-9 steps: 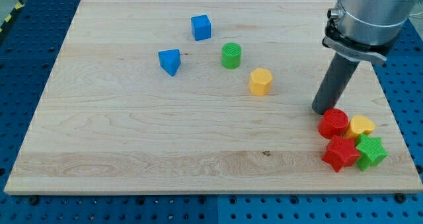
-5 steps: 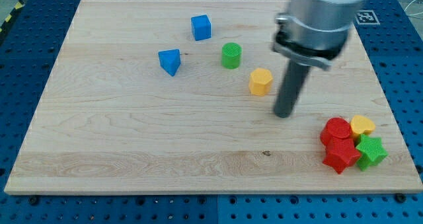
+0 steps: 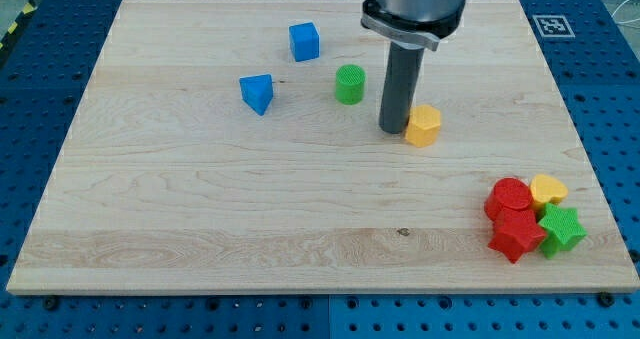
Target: Slide the yellow hexagon closer to the red circle and yellow heart
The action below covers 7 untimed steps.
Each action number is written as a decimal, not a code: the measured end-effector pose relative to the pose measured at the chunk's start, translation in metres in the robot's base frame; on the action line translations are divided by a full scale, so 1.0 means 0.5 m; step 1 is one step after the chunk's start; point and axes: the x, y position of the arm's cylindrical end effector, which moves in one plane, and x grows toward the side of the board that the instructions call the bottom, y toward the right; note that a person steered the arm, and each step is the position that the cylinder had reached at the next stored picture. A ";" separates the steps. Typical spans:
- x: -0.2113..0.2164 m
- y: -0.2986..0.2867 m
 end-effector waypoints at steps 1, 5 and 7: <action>-0.026 0.026; 0.014 0.133; 0.065 0.191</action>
